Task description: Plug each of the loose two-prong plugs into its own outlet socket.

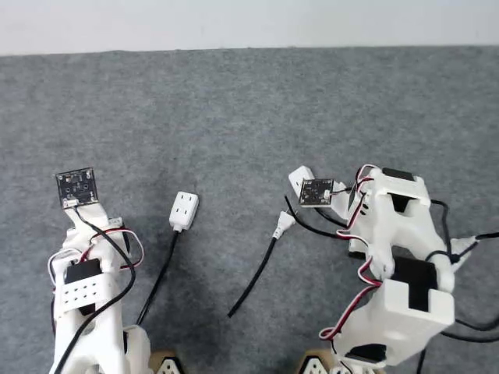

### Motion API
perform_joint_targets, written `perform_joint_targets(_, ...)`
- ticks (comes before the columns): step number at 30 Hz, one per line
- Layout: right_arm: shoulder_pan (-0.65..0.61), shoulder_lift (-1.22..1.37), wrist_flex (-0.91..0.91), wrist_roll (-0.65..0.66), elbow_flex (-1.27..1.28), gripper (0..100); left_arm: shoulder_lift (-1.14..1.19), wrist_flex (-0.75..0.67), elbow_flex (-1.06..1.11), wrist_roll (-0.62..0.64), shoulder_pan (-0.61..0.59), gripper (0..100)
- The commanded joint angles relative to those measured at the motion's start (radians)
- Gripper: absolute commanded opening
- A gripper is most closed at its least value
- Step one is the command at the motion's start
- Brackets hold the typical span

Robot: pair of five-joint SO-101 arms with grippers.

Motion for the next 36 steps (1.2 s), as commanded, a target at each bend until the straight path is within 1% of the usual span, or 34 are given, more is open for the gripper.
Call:
perform_joint_targets(1, 0.002, -0.065, 0.130, 0.018, -0.048, 0.9, -0.003, -0.021, -0.038, -0.011, -0.003, 2)
perform_joint_targets(6, -0.008, -0.199, 0.255, 0.003, -0.058, 0.9, -0.003, -0.021, -0.038, -0.011, -0.003, 2)
perform_joint_targets(8, -0.002, -0.272, 0.263, -0.061, -0.055, 0.9, -0.003, -0.021, -0.038, -0.011, -0.003, 2)
perform_joint_targets(10, 0.001, -0.326, 0.259, -0.166, -0.054, 1.2, -0.003, -0.021, -0.038, -0.011, -0.003, 2)
perform_joint_targets(12, 0.001, -0.349, 0.209, -0.287, -0.028, 1.3, -0.003, -0.021, -0.038, -0.011, -0.002, 2)
perform_joint_targets(14, 0.001, -0.348, 0.119, -0.393, 0.018, 1.3, -0.003, -0.021, -0.038, -0.011, -0.002, 2)
perform_joint_targets(16, -0.001, -0.335, 0.016, -0.463, 0.078, 1.4, -0.003, -0.021, -0.039, -0.011, -0.002, 2)
perform_joint_targets(18, -0.001, -0.318, -0.058, -0.499, 0.127, 4.1, -0.003, -0.021, -0.041, -0.011, -0.002, 2)
perform_joint_targets(23, -0.016, -0.300, -0.096, -0.505, 0.175, 15.6, -0.003, -0.025, -0.042, -0.011, 0.000, 2)
perform_joint_targets(30, -0.097, -0.280, -0.096, -0.499, 0.175, 16.2, -0.003, -0.071, -0.036, -0.009, 0.000, 2)
perform_joint_targets(36, -0.156, -0.249, -0.111, -0.416, 0.173, 16.2, -0.003, -0.072, -0.039, -0.009, 0.000, 2)
